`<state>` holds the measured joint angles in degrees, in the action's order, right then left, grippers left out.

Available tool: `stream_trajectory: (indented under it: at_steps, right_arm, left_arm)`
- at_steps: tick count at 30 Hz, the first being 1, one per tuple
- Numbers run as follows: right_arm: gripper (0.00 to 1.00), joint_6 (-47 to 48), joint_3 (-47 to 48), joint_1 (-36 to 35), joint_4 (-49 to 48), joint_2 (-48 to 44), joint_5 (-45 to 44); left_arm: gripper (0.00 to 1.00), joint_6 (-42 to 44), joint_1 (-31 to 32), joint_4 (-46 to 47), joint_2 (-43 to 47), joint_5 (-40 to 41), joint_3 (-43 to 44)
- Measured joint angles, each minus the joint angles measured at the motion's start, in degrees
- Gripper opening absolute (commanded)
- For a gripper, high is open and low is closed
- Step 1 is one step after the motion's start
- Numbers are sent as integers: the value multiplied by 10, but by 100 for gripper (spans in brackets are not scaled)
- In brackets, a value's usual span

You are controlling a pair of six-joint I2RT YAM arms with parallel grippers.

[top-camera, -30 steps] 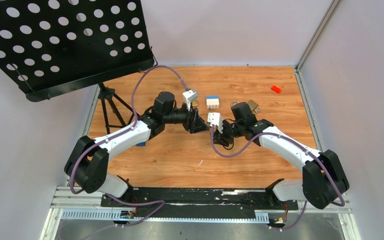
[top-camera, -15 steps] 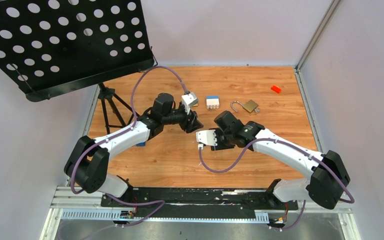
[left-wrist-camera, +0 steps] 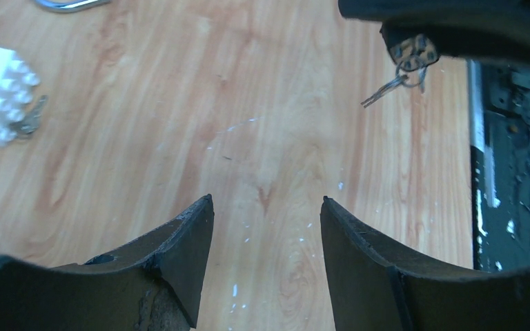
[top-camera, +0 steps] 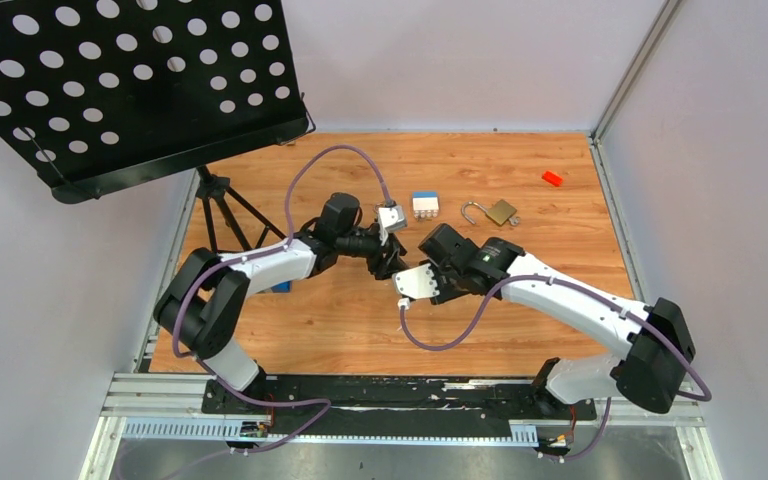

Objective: Unlock with the key

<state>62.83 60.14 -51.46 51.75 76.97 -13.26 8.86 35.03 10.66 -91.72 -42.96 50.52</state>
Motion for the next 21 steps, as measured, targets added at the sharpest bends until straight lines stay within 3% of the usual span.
stream_trajectory:
  at_steps: [5, 13, 21]
  right_arm:
    - [0, 2, 54, 0, 51, -16, 52]
    - [0, 0, 65, 2, 88, -18, 100]
    - [0, -4, 65, 8, 89, -18, 114]
  left_arm:
    - [61, -9, 0, 25, -29, -74, 4]
    - [37, -142, 1, 203, -30, -159, -22]
    - [34, -239, 19, 277, -30, -190, -38]
